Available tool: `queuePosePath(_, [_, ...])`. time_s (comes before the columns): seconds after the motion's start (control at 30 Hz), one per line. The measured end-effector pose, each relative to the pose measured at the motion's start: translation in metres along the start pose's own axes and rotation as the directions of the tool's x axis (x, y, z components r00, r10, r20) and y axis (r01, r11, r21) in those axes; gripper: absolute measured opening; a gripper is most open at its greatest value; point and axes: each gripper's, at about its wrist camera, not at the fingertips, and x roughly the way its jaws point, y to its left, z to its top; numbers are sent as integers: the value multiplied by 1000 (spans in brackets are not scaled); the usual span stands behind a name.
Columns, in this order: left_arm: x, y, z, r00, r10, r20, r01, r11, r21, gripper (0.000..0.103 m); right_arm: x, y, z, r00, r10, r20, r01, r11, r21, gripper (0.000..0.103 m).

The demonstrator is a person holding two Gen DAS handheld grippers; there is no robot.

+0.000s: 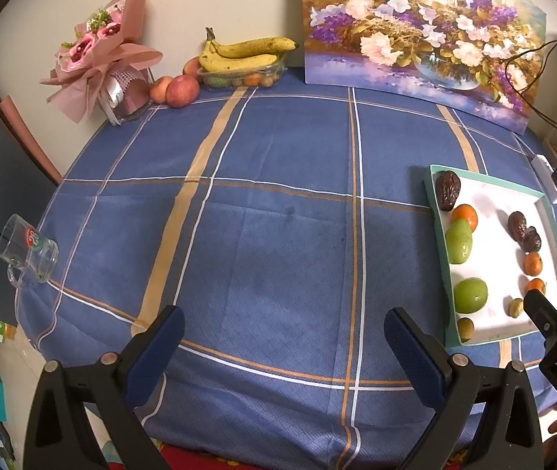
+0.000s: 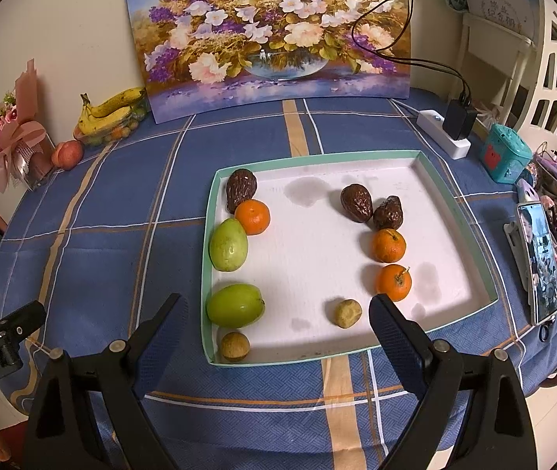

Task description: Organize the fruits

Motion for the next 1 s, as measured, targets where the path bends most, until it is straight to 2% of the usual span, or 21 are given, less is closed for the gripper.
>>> queuePosePath(1.0, [-2,0,0,1000,-11,4,11,1000,2,103,2,3,-1,1000,-4,-2,4,1000,-20,94])
